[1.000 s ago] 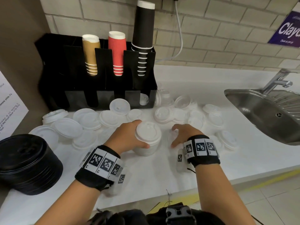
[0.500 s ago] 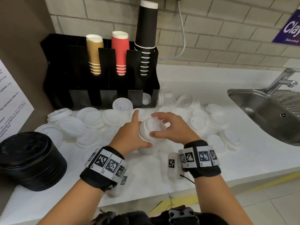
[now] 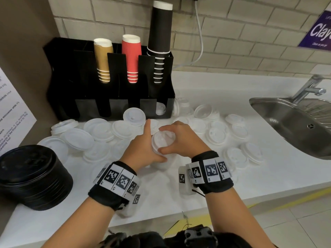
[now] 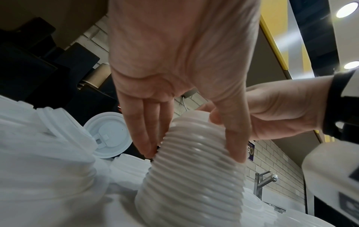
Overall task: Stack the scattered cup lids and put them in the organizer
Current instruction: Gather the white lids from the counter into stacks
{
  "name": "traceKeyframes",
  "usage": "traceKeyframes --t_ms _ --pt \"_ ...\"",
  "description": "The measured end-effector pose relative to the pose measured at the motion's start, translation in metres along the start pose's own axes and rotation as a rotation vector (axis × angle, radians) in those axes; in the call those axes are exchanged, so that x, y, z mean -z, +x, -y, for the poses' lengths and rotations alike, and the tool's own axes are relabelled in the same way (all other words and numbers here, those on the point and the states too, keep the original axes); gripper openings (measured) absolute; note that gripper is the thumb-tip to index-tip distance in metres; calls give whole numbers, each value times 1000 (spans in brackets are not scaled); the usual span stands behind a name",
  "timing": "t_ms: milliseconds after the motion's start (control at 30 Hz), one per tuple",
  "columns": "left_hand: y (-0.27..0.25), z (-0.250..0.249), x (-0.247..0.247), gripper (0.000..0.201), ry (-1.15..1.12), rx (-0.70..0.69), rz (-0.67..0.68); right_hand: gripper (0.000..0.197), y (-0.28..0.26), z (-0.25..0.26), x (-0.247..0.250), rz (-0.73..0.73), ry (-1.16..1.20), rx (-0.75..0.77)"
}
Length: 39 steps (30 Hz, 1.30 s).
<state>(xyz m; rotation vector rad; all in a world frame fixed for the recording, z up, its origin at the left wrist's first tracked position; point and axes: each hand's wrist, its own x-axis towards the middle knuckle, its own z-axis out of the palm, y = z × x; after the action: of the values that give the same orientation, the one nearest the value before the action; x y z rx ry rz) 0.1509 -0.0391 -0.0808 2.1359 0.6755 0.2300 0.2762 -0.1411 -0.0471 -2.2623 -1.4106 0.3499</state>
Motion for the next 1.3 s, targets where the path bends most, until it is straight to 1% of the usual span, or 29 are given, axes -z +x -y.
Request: traceKeyframes --t_ms 100,133,233,300,367,433,500,567,600,633,700,733,800,967,1100,1200,1267,1300 --pt "-1 1 0 123 8 11 20 74 1 3 -3 27 -29 -13" --pt "-2 0 1 114 22 7 21 74 2 4 -4 31 -33 -15" --pt "-3 -1 3 78 43 -31 7 72 3 5 -6 45 -35 -17" --pt "-3 -3 4 68 45 -34 5 74 -1 2 -4 72 31 -53" --pt "-2 -6 6 68 72 -35 9 70 -8 -8 5 60 184 -114" --pt "0 -6 7 72 108 -28 8 54 -19 -26 20 -28 264 -206" --pt "1 -6 8 73 123 -23 4 40 -35 -50 39 -104 238 -337" --pt "2 -4 7 73 120 -21 3 34 -53 -75 55 -107 144 -481" --pt "2 -3 7 74 115 -21 2 34 -63 -85 60 -79 95 -558" --pt "3 -2 6 74 108 -21 0 39 -73 -92 63 -37 53 -637" --pt "3 0 6 72 92 -24 -1 62 -87 -98 62 48 -17 -737" --pt "4 0 6 69 85 -26 -1 71 -92 -99 58 75 -36 -747" --pt "5 0 5 68 79 -29 0 78 -95 -95 48 90 -56 -726" --pt "6 2 4 70 65 -29 -2 68 -91 -90 42 44 -75 -665" --pt "6 3 4 70 61 -34 -3 68 -77 -80 49 17 -56 -599" --pt "6 3 4 69 67 -38 -4 71 -68 -70 51 -36 8 -543" --pt "6 3 4 69 65 -40 -2 73 -68 -66 53 -6 -49 -582" --pt "6 3 4 69 69 -40 0 74 -71 -66 52 52 -117 -630"
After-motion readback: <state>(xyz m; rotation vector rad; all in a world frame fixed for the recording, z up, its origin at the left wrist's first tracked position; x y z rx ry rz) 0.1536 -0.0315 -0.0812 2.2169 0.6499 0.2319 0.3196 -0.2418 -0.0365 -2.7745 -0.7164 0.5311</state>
